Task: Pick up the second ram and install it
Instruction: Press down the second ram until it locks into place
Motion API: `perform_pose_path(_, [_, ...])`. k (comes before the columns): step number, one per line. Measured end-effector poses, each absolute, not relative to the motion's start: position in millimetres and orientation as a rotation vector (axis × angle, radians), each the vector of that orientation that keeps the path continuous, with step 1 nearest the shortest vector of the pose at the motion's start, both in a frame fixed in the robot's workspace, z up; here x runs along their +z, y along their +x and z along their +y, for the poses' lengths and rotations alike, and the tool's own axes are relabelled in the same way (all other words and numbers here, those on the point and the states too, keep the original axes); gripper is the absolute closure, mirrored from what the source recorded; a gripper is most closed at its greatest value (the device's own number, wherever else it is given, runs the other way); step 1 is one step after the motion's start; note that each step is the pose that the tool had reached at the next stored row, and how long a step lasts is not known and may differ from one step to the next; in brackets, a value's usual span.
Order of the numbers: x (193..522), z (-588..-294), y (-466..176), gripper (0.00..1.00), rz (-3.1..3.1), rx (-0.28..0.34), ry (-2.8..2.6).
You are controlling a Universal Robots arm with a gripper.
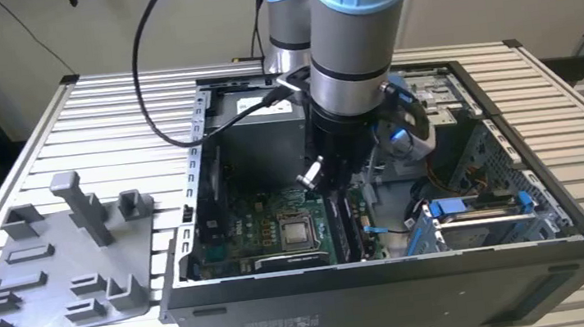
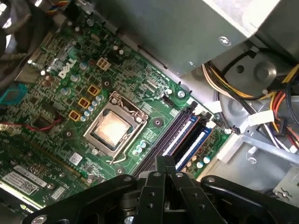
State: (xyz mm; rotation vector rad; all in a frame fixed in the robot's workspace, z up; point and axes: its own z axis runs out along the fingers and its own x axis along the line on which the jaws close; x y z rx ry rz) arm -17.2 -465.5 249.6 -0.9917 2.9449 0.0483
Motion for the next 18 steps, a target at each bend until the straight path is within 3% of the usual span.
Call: perform_pose_path(18, [248.7, -465.5, -17.2, 0.89, 2.736, 0.049, -1.454])
